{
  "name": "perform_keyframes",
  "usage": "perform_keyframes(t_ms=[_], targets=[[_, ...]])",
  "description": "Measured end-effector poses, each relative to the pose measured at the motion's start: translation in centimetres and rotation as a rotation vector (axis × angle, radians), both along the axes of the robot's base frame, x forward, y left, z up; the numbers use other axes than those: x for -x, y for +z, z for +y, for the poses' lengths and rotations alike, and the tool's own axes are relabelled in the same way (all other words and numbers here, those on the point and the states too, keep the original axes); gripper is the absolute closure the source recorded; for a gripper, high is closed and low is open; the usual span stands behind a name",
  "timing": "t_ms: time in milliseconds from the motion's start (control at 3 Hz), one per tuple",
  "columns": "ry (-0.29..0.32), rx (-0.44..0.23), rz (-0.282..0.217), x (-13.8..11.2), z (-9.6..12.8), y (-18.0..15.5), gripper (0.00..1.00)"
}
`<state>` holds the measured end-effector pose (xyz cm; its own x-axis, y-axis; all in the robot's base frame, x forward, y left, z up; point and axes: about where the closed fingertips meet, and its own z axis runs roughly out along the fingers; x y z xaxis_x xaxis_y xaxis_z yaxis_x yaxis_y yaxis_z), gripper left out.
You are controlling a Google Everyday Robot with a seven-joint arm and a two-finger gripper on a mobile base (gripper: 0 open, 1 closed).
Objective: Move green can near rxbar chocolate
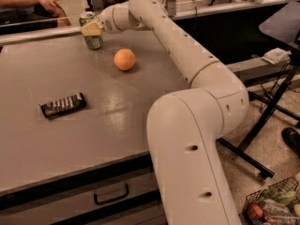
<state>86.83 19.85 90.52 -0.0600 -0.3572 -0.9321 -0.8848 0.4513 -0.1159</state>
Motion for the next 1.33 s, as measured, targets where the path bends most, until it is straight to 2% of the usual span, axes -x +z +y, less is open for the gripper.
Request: perform_keyframes(t_ms=[333,667,1000,1333], targets=[[0.042,-0.069,0.017,1.3,-2.3,2.8,0.96],[0.141,-0.091,0.04,6.2,-8.0,6.8,1.0],[0.28,-0.067,0.032,10.8,-10.4,7.6,1.0],[0.416,-0.046,0.004,14.7,-11.5,8.8,1.0]])
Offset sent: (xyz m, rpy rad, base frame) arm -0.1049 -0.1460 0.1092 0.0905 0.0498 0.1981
